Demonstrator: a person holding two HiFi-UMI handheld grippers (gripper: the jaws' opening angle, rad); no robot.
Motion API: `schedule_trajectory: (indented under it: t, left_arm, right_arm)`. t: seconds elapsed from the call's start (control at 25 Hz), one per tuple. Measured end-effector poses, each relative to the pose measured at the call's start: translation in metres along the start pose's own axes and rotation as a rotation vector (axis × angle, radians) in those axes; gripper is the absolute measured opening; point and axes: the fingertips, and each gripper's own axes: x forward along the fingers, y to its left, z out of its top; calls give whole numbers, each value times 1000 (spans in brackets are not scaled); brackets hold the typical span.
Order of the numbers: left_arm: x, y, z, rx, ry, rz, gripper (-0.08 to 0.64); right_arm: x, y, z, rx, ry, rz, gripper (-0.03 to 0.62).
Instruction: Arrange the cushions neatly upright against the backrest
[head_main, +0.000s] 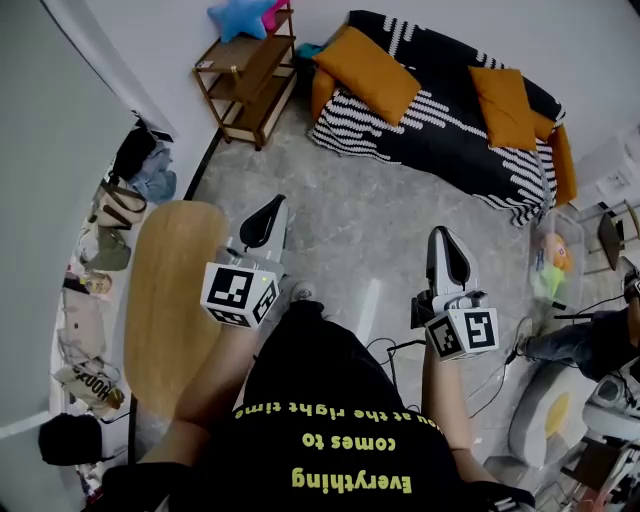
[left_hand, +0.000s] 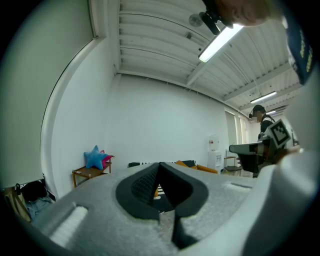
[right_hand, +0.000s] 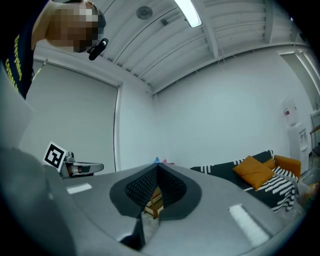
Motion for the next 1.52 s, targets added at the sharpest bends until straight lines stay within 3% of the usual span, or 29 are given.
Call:
schedule_trajectory:
  t: [0.48, 0.96, 1.24, 1.52]
  left_arm:
    - [55, 28, -4, -13, 17, -14, -1]
    - [174, 114, 9, -10, 18, -38, -2]
    - [234, 165, 22, 7, 9, -82, -2]
    - [283, 177, 19, -10, 27, -104, -2]
  right_arm:
    - [56, -16, -10, 15, 33, 9, 11]
    - [207, -43, -7, -1, 50, 33, 11]
    - [277, -65, 4, -3, 18, -32, 11]
    - [308, -90, 0, -2, 44, -59, 11]
